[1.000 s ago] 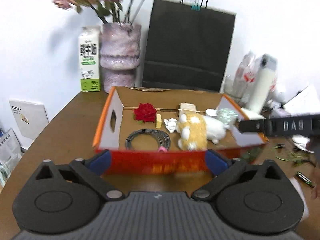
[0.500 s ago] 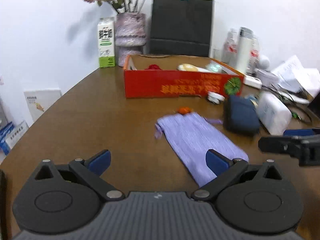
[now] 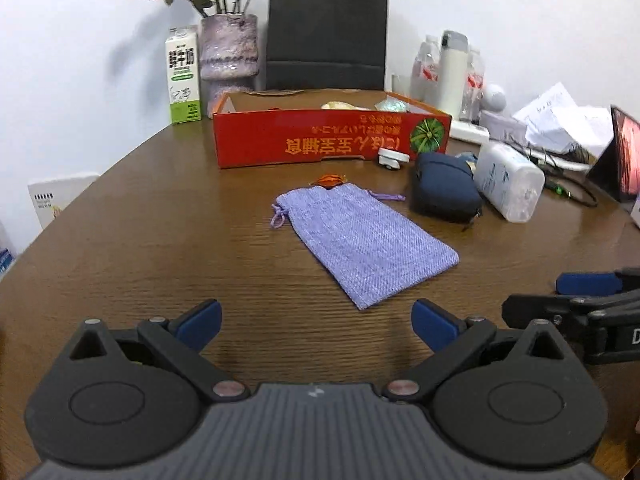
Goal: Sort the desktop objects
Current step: 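Move both open grippers back over the purple pouch and white bottle, then grasp the purple drawstring pouch with the left gripper while the right gripper grasps the white plastic bottle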
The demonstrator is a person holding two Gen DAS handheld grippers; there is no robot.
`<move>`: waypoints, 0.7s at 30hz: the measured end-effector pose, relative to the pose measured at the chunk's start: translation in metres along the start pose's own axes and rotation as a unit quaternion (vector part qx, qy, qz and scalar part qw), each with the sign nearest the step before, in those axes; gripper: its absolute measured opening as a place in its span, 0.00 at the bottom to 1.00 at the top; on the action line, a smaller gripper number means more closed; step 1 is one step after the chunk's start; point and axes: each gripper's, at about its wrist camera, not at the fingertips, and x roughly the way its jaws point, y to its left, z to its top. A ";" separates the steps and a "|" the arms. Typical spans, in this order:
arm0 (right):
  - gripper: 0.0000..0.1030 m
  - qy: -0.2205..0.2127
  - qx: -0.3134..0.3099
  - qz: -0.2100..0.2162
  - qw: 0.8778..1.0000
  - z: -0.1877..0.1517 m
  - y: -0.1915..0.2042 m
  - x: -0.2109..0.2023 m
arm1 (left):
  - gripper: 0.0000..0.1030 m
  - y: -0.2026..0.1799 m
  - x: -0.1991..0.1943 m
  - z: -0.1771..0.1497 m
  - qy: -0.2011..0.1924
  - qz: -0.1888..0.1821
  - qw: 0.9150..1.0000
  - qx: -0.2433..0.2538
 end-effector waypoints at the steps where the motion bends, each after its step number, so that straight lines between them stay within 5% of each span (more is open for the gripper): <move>1: 0.89 -0.004 0.008 0.002 1.000 -0.001 -0.002 -0.001 | 1.00 0.002 0.000 0.000 -0.001 -0.003 1.000 -0.007; 12: 0.89 -0.004 0.011 0.001 1.000 0.001 -0.002 0.000 | 1.00 0.006 0.003 -0.001 0.011 -0.017 0.999 -0.025; 17: 0.82 -0.006 0.026 0.021 0.999 0.014 -0.009 -0.002 | 1.00 -0.001 0.007 0.009 -0.006 -0.029 1.000 -0.006; 21: 0.80 -0.067 0.016 -0.037 0.997 0.046 -0.020 -0.007 | 1.00 -0.012 0.027 0.030 -0.008 -0.047 0.999 0.016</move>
